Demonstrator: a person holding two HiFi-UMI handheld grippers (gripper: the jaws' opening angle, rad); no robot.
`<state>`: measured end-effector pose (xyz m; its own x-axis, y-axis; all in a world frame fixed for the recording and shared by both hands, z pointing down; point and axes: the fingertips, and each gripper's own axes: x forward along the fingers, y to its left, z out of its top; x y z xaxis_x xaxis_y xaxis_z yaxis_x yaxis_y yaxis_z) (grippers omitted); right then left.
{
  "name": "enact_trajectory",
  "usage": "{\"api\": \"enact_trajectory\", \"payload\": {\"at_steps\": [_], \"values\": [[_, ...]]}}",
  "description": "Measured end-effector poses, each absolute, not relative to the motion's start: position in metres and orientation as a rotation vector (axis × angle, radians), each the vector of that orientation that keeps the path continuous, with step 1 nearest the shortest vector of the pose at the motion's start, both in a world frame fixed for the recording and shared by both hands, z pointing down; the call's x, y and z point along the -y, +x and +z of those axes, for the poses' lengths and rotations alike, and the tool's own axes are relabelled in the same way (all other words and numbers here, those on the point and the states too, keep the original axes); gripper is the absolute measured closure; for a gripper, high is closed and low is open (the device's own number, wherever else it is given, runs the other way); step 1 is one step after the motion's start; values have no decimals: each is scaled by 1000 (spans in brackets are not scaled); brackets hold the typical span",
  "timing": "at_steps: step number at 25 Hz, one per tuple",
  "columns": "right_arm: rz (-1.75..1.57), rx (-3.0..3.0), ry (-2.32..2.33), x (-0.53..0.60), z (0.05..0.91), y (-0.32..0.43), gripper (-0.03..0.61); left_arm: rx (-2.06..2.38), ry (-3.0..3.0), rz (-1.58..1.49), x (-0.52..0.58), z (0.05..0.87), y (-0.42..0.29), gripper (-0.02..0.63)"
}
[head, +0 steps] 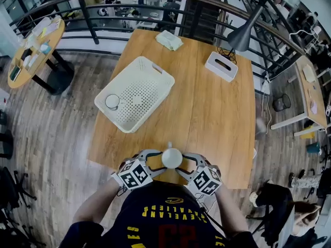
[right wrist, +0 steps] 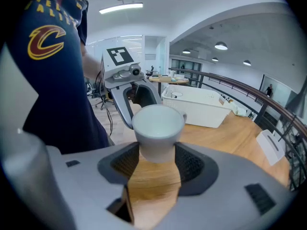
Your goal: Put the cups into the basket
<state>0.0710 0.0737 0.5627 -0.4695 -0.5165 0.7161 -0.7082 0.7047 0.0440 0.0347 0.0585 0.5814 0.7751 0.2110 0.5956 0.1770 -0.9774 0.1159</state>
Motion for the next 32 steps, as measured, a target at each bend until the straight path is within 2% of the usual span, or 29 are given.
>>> {"api": "enact_trajectory", "payload": {"at_steps": [15,32], "values": [[153,2353,787,-41,510,65,345,3,2993,1013,-30,521,25,341],[71,2299,836,75,454,38,345,-34,3083,914,88,462,-2,341]]}}
